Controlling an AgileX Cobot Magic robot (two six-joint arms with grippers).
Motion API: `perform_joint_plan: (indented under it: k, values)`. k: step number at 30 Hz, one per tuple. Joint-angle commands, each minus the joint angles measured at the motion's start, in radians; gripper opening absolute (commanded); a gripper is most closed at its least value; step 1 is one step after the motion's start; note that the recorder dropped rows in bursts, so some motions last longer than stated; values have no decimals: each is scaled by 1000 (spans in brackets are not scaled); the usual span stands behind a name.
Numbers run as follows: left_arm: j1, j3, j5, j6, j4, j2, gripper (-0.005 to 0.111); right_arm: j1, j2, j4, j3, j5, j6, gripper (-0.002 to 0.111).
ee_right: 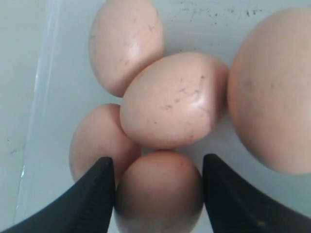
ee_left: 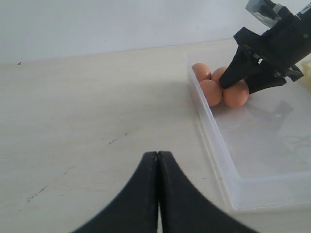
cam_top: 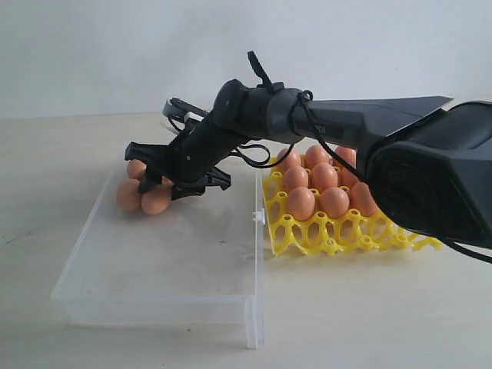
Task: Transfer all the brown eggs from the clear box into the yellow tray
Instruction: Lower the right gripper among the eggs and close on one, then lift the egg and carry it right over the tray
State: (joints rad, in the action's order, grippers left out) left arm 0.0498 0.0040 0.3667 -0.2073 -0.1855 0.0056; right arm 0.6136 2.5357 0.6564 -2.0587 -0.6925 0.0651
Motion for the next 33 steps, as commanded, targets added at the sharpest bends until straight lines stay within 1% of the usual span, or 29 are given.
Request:
perform_joint_plan:
  k: [1,3,6,9,12,15,20,22,25,26,27,28,29,30,31,32,33]
  values:
    - [-1,-4,-10,2,-1,-6,0,2,-9,-1,-5,16,-75,0]
    - [-1,-4,-10,2,-1,-6,0,2,-26,-1,-5,31,-93,0]
    - [-1,-4,-10,2,-1,-6,0,14,-76,-1,34,110,-126,0]
    - [-1,-4,-10,2,-1,-6,0,24,-159,-5,143,233,-178,0]
    - [-1,-4,-10,2,-1,-6,0,33,-251,-12,291,370,-237,0]
    - [-1,-4,-10,2,-1,-6,0,41,-365,-12,475,528,-319,0]
    - [-1,-4,-10,2,-1,-6,0,41,-620,-4,864,862,-482,0]
    - [-1,-4,-10,2,-1,-6,0,29,-722,27,991,936,-584,0]
    - [-1,-4,-10,2,-1,-6,0,-17,-862,89,1140,951,-721,0]
    - [-1,-4,-10,2,-1,-6,0,-62,-941,123,1215,951,-769,0]
    - [-1,-4,-10,2,-1,-6,0,-90,-971,134,1249,950,-783,0]
    - [-1,-4,-10,2,-1,-6,0,-147,-1012,136,1304,934,-799,0]
    - [-1,-4,-10,2,-1,-6,0,-181,-1026,136,1324,914,-810,0]
    - [-1,-4,-10,2,-1,-6,0,-246,-1033,121,1347,857,-822,0]
    - [-1,-4,-10,2,-1,-6,0,-270,-1033,111,1349,819,-822,0]
    - [-1,-4,-10,2,-1,-6,0,-316,-1022,76,1349,776,-815,0]
    - [-1,-4,-10,2,-1,-6,0,-337,-1010,47,1349,774,-784,0]
